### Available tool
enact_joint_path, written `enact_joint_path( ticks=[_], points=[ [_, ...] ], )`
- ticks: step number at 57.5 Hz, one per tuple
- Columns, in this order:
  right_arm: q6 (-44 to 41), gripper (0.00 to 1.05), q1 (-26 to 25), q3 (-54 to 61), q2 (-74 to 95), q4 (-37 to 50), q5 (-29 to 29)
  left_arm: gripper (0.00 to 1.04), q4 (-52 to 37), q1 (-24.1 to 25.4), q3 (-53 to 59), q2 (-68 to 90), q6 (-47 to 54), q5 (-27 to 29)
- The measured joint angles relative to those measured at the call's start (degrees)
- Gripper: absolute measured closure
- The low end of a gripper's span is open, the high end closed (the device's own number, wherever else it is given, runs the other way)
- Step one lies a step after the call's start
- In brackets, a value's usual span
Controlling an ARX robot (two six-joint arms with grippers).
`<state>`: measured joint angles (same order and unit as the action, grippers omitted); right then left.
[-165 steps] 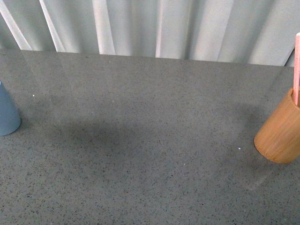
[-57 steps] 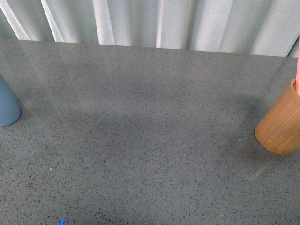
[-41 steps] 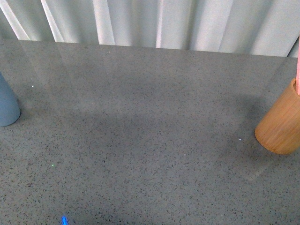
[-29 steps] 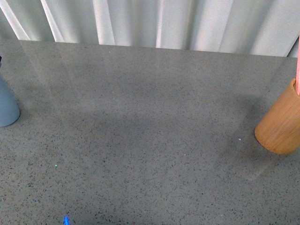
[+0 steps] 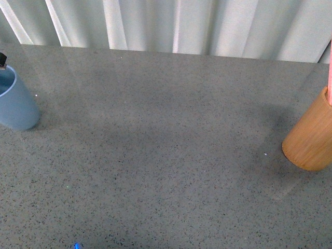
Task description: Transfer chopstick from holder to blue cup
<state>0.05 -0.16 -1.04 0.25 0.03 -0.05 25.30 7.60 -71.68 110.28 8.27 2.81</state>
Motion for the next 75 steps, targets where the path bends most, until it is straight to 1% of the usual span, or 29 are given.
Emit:
enact_joint_path(
  ticks=[13, 19, 25, 29, 34, 44, 49, 60, 75],
  points=[
    [0.0, 0.1, 0.0, 0.0, 0.0, 0.0, 0.0, 1.01, 2.71, -4.39, -0.24, -4.61, 0.74, -1.86],
    [0.0, 0.1, 0.0, 0.0, 0.0, 0.0, 0.0, 1.01, 3.58, -7.76, -0.66, -6.73, 0.72, -2.34],
    [0.0, 0.1, 0.0, 0.0, 0.0, 0.0, 0.0, 1.01, 4.13, -13.44, -0.66, -8.61, 0.46, -3.17],
    [0.0, 0.1, 0.0, 0.0, 0.0, 0.0, 0.0, 1.01, 4.13, -16.06, -0.66, -8.94, 0.22, -3.39],
    [0.0, 0.1, 0.0, 0.0, 0.0, 0.0, 0.0, 1.01, 3.98, -21.66, -0.63, -9.05, -1.03, -3.45],
    [0.0, 0.1, 0.0, 0.0, 0.0, 0.0, 0.0, 1.01, 3.06, -29.48, -0.63, -7.5, -3.5, -3.45],
    [0.0, 0.1, 0.0, 0.0, 0.0, 0.0, 0.0, 1.01, 2.27, -32.48, -0.63, -5.9, -4.79, -3.34],
    [0.0, 0.1, 0.0, 0.0, 0.0, 0.0, 0.0, 1.01, 1.25, -36.35, -0.79, -2.12, -6.99, -2.34],
    [0.0, 0.1, 0.0, 0.0, 0.0, 0.0, 0.02, 1.01, 1.18, -38.25, -3.26, 2.03, -7.28, 0.07]
  ],
)
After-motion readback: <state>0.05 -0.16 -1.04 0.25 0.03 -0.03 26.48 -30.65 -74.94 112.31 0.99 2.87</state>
